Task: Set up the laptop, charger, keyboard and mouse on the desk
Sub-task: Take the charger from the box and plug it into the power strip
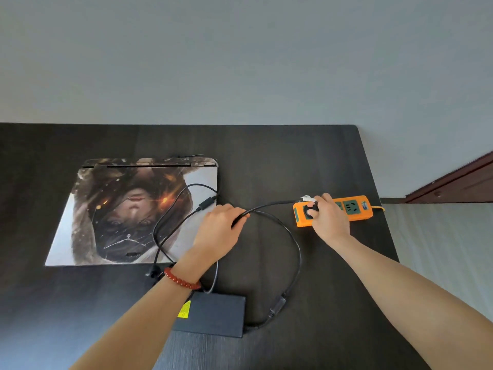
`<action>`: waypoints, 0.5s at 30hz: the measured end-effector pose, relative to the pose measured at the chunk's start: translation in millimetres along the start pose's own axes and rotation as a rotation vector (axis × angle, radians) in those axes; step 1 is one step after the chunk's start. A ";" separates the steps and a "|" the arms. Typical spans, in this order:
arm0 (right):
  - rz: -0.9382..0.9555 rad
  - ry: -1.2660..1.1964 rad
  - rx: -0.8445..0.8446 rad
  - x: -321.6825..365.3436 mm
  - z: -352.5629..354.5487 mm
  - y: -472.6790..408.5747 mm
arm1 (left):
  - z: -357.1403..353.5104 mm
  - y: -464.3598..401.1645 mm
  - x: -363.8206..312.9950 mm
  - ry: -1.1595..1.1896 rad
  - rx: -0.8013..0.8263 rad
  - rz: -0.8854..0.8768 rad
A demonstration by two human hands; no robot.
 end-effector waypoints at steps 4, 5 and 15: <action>-0.039 0.071 0.038 13.9 10.3 0.0 | 11.3 44.0 11.2 -0.141 0.064 0.006; -0.031 0.109 0.087 15.0 14.8 -1.7 | 10.7 51.4 15.7 -0.142 0.075 0.018; 0.843 0.303 0.073 152.6 29.4 129.1 | 21.6 143.4 51.8 -0.544 0.282 -0.285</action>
Point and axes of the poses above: each hand's wrist, its own y-axis away from the middle knuckle, its own z-axis out of the back of the hand, x = y × z, the point moved 3 cm from there along -y, towards the middle knuckle, and after that the axes turned 6 degrees about -y, right-handed, at the moved point
